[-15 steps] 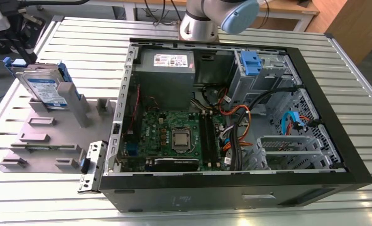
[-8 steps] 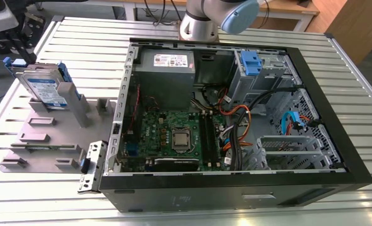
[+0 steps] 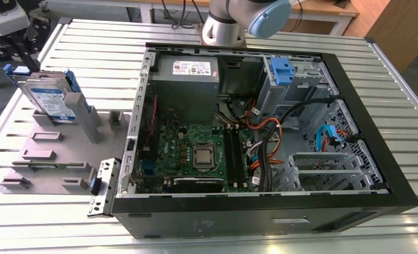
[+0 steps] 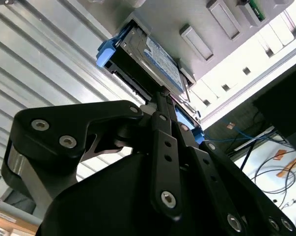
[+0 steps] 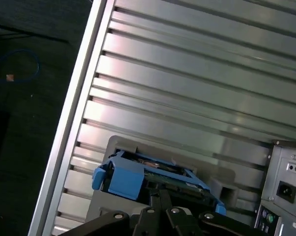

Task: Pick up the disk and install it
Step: 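Pick up the disk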

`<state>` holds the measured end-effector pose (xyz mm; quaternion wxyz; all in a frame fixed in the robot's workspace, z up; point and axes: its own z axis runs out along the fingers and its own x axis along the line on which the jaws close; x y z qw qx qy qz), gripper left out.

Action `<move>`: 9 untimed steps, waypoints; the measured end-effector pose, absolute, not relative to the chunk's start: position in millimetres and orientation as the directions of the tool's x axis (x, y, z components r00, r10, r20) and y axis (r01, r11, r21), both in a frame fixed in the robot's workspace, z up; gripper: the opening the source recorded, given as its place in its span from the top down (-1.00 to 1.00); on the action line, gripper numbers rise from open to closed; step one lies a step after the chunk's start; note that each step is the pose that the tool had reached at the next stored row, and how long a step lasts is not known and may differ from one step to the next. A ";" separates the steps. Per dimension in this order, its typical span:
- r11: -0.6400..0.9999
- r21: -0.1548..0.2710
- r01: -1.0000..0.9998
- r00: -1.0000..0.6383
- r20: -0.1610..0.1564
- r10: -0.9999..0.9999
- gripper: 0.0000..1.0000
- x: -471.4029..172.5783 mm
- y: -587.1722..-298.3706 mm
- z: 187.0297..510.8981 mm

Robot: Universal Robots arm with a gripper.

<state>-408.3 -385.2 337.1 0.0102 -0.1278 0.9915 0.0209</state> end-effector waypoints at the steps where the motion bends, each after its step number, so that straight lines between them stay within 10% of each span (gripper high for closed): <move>1: 0.962 0.039 -0.271 -0.962 -0.025 -0.270 0.79 -408.3 -385.2 337.1; 9: 0.912 0.039 -0.407 -0.913 -0.025 -0.407 0.79 -408.3 -385.2 337.0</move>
